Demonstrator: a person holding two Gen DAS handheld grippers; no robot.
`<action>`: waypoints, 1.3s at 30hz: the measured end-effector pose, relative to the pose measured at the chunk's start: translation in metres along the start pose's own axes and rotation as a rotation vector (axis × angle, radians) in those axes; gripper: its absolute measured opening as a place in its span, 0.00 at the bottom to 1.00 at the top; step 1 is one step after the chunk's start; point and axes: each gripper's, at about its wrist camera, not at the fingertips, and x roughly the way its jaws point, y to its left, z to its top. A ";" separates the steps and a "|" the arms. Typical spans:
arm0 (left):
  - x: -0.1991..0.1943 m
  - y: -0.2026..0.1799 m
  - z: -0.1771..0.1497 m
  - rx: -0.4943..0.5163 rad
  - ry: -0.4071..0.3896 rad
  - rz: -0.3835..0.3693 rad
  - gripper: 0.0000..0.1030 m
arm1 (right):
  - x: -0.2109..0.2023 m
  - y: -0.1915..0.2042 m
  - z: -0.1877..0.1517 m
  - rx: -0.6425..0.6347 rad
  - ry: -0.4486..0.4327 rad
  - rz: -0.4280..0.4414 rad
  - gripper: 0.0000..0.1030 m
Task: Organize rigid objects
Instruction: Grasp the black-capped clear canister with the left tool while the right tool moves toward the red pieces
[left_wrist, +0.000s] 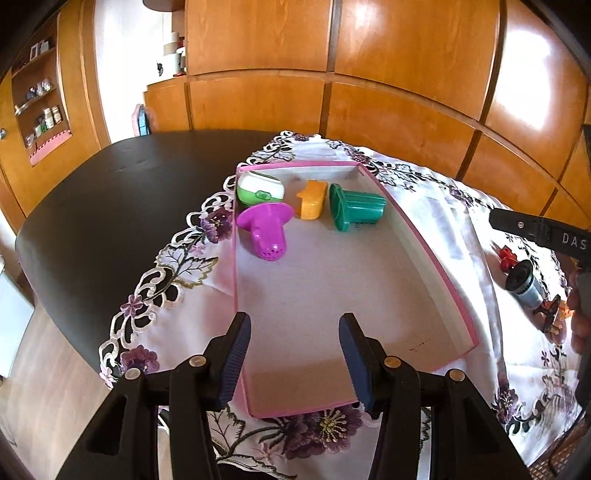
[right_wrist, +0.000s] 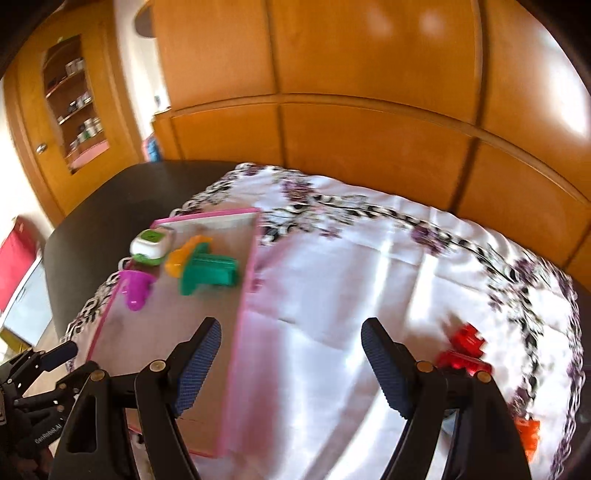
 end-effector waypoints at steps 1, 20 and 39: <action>0.000 -0.001 0.000 0.006 0.000 -0.001 0.49 | -0.002 -0.007 -0.002 0.008 -0.001 -0.014 0.77; 0.002 -0.042 0.012 0.127 0.011 -0.035 0.52 | -0.048 -0.201 -0.040 0.361 -0.045 -0.327 0.77; 0.016 -0.203 0.032 0.483 0.031 -0.274 0.74 | -0.047 -0.247 -0.061 0.588 -0.008 -0.293 0.77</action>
